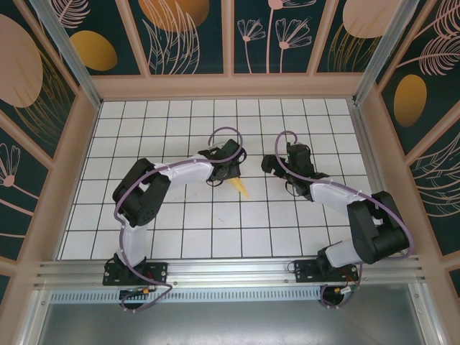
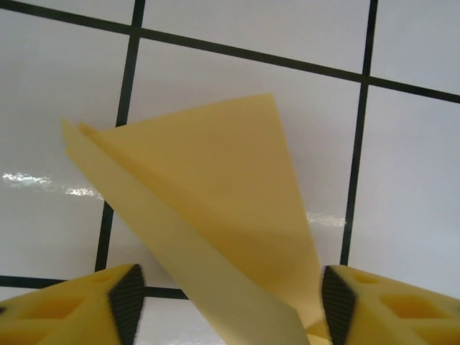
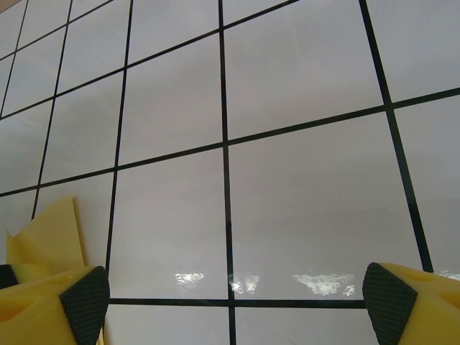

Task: Fold a paper plane with a square sheet of paper (pick it up from the middle)
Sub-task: Move a paper plane to the center of the table.

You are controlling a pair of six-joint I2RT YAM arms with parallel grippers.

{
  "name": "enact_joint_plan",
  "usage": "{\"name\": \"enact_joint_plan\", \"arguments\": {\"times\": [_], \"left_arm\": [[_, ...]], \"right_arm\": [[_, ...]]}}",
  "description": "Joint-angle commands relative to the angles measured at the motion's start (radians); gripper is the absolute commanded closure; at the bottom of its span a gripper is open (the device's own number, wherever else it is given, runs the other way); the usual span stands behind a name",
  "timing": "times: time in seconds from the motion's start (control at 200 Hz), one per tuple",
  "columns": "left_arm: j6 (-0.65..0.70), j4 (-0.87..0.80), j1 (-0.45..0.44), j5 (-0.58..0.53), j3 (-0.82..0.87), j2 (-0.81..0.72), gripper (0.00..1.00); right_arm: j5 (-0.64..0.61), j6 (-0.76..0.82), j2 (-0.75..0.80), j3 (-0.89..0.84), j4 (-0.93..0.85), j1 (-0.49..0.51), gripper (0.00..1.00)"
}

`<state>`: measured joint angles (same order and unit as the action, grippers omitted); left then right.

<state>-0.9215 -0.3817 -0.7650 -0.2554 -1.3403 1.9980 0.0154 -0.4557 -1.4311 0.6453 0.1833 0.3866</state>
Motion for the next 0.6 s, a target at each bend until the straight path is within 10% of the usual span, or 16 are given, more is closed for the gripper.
{"name": "enact_joint_plan", "arguments": {"times": [0.0,0.595], "left_arm": [[-0.025,-0.028,-0.001,-0.011,0.018,-0.041,0.40],[-0.119,0.220,-0.002,0.057,0.188,-0.152,1.00]], "right_arm": [[-0.021,-0.022,0.013,0.006,-0.001,-0.008,0.07],[0.035,-0.020,-0.012,0.028,-0.014,-0.009,0.11]]}}
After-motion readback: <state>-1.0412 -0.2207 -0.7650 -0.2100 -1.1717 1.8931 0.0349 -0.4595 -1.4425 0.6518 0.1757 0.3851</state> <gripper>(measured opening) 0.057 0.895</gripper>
